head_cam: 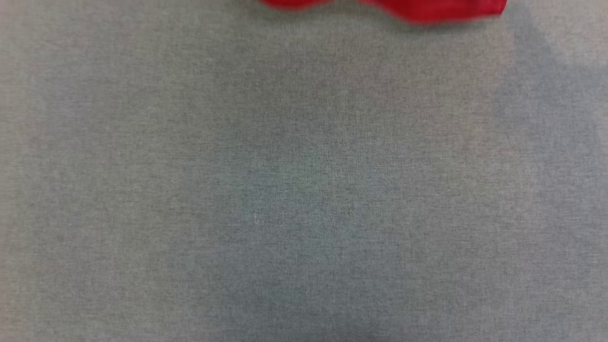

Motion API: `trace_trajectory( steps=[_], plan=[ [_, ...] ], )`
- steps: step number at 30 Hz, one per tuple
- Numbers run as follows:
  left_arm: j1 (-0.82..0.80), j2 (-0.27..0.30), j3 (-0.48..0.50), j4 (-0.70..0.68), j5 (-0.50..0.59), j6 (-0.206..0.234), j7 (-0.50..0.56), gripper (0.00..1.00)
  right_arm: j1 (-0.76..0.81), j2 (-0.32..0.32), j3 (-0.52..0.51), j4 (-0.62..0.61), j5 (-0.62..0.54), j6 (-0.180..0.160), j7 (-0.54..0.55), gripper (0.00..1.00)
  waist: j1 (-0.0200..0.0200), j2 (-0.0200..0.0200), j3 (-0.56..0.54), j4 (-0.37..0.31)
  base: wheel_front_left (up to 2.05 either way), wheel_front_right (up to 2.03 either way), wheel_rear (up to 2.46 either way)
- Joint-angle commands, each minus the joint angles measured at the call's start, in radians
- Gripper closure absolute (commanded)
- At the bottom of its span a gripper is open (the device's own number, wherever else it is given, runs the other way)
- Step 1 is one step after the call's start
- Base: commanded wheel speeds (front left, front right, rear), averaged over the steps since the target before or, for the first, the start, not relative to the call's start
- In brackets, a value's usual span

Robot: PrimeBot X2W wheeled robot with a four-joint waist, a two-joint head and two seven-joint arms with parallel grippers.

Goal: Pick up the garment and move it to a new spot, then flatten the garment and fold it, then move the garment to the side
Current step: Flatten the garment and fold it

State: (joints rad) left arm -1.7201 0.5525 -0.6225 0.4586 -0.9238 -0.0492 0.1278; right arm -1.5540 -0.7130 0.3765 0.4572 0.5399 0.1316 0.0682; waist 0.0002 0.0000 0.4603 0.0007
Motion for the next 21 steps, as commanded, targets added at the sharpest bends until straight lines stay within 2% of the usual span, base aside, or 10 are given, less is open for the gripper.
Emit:
trace_trajectory(
  steps=[1,5,11,16,21],
  plan=[
    [-0.034,-0.006,0.003,0.01,0.012,-0.006,-0.009,1.0,-0.05,0.01,0.005,0.029,-0.005,-0.001,-0.018,1.0,-0.0002,0.0,0.067,-0.021,0.0,0.0,0.0],
    [-0.095,-0.02,0.013,0.036,0.019,-0.006,-0.022,1.0,-0.169,0.037,0.05,0.121,-0.024,-0.001,-0.069,1.0,-0.0002,0.0,0.093,-0.021,0.0,0.0,0.0],
    [-0.134,-0.027,0.009,0.097,0.022,-0.016,-0.019,1.0,-0.26,0.072,0.127,0.209,-0.017,-0.001,-0.126,1.0,-0.0002,0.0,0.14,-0.024,0.0,0.0,0.0],
    [-0.077,-0.022,-0.001,0.145,0.016,-0.038,-0.061,1.0,-0.235,0.091,0.177,0.27,0.016,-0.001,-0.192,1.0,-0.0002,0.0,0.166,-0.024,0.0,0.0,0.0],
    [0.028,0.002,0.013,0.153,-0.028,-0.062,-0.125,1.0,-0.131,0.118,0.207,0.306,0.07,-0.001,-0.279,1.0,-0.0002,0.0,0.159,-0.03,0.0,0.0,0.0]
  ],
)
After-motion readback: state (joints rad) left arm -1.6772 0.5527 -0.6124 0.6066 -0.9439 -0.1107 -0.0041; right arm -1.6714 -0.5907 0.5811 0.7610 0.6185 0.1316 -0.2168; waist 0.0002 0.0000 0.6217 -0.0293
